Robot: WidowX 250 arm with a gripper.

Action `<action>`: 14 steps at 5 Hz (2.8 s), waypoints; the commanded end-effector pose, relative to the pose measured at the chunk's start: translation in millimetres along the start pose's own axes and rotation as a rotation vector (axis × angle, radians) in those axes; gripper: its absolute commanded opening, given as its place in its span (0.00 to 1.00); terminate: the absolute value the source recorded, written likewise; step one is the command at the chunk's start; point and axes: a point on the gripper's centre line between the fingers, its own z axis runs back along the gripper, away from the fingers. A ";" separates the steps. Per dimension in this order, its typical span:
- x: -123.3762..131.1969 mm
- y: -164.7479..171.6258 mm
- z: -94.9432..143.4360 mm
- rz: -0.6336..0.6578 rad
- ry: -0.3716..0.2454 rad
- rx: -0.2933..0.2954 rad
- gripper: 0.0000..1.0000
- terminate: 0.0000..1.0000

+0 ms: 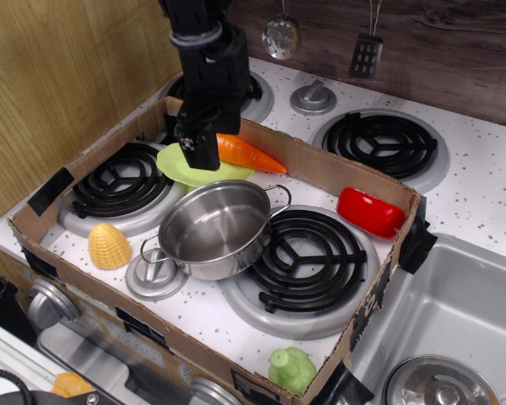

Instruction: Take carrot off plate

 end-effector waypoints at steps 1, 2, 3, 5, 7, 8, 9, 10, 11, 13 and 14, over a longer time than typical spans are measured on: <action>1.3 25.4 -4.8 -0.130 -0.007 0.055 1.00 0.00; -1.1 42.7 -2.6 -0.180 0.007 0.136 1.00 0.00; -2.8 51.0 -1.3 -0.201 0.027 0.206 1.00 0.00; -6.3 40.3 -21.7 -0.300 0.043 0.188 1.00 0.00; -13.3 26.2 -26.1 -0.283 0.019 -0.024 1.00 0.00; -13.6 25.2 -26.6 -0.293 0.022 -0.066 1.00 0.00; -13.4 22.0 -31.1 -0.292 0.006 -0.078 0.00 0.00; -11.5 17.4 -26.4 -0.303 0.019 -0.047 0.00 0.00; -9.5 15.2 -15.3 -0.305 0.047 -0.015 0.00 0.00; -3.8 6.3 29.9 -0.124 0.152 0.135 0.00 0.00; -6.8 -20.7 44.7 0.023 0.175 0.265 0.00 0.00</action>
